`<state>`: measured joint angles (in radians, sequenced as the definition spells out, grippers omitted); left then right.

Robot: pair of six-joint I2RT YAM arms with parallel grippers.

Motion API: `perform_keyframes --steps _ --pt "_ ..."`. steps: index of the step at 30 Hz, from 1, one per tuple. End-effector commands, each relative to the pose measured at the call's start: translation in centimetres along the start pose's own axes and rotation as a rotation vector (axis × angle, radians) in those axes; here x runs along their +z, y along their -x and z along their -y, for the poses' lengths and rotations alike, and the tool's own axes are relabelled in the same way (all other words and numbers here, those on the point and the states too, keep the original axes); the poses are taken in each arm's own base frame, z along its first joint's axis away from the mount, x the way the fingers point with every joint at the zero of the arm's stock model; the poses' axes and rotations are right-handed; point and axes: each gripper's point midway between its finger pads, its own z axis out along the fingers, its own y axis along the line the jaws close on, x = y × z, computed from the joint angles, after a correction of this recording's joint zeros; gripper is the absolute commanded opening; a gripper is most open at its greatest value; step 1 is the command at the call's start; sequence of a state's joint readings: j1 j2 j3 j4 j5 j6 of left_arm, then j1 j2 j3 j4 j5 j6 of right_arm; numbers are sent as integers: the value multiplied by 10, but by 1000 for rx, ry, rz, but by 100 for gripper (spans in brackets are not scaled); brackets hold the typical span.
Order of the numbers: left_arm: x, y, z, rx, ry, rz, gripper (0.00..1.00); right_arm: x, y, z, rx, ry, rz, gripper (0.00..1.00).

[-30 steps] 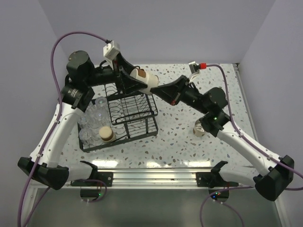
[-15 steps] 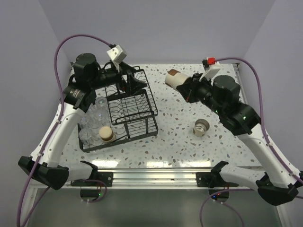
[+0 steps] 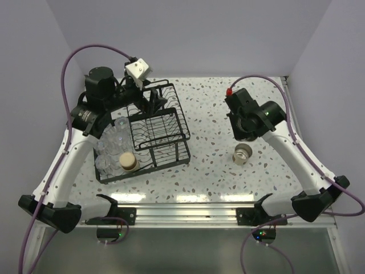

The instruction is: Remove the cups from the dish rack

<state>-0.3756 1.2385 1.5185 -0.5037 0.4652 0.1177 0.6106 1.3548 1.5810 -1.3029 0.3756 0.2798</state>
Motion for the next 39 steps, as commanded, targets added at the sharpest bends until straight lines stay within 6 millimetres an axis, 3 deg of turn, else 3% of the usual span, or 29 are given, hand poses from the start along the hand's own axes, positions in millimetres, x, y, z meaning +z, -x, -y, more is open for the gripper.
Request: perform_keyframes --steps 1,3,6,13,32,38,39 --pt "-13 10 -2 58 32 18 100 4 -36 22 -59 -27 -172 0" --pt "-14 9 -1 58 30 15 100 23 -41 29 -26 -16 -228 0" --pt "-15 9 0 56 26 15 100 33 -44 27 -18 3 -270 0" --pt "-16 11 0 59 29 18 100 50 -50 7 -51 89 -338 0" --pt "-13 4 -2 60 29 -3 100 97 -70 3 -111 42 -529 0" --pt "-16 1 -4 61 47 -17 100 100 -68 4 -116 37 -530 47" --pt "-16 -1 -4 59 51 -27 100 98 -65 4 -113 38 -519 50"
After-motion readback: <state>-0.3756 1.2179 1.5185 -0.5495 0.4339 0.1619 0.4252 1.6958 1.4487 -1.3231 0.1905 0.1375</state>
